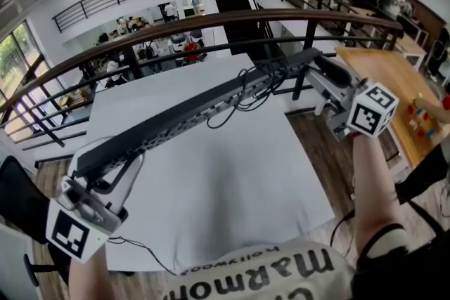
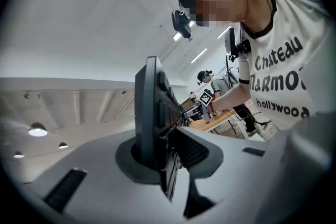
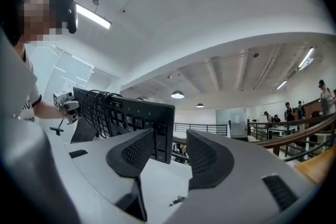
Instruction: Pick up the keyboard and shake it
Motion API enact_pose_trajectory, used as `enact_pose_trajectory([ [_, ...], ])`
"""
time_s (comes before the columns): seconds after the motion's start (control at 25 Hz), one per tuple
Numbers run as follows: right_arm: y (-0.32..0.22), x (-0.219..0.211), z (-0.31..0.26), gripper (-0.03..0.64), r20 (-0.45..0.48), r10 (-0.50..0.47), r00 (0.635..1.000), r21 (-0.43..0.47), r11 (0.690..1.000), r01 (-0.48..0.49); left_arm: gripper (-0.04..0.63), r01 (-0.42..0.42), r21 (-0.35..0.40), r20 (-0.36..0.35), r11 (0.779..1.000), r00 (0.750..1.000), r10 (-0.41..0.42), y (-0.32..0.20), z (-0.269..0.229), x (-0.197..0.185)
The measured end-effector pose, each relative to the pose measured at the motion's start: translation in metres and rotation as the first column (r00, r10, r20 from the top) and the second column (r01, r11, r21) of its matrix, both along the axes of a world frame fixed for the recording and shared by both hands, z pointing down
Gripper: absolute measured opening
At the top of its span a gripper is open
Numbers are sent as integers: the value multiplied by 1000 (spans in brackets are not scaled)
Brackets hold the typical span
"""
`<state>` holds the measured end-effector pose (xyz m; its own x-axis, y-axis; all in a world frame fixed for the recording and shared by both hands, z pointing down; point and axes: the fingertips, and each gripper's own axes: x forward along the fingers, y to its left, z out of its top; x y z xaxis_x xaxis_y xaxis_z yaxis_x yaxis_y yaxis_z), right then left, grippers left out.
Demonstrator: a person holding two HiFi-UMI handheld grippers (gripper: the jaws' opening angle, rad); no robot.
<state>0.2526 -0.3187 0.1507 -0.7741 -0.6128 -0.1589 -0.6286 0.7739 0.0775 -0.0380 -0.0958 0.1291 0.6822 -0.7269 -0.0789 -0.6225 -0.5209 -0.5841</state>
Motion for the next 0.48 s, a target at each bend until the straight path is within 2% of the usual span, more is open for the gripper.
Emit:
enact_pose_trajectory([
  [0.16, -1, -2, 13, 265, 14, -60, 998, -67, 996, 61, 78, 3, -9, -35, 1000, 999, -4, -1, -2, -1],
  [0.32, 1, -22, 34, 279, -119, -53, 991, -75, 996, 45, 77, -3, 2, -33, 1000, 999, 3, 7, -4, -7],
  [0.48, -6, -30, 36, 278, -191, -27, 981, -48, 999, 18, 80, -27, 13, -19, 1000, 999, 27, 11, -8, -2],
])
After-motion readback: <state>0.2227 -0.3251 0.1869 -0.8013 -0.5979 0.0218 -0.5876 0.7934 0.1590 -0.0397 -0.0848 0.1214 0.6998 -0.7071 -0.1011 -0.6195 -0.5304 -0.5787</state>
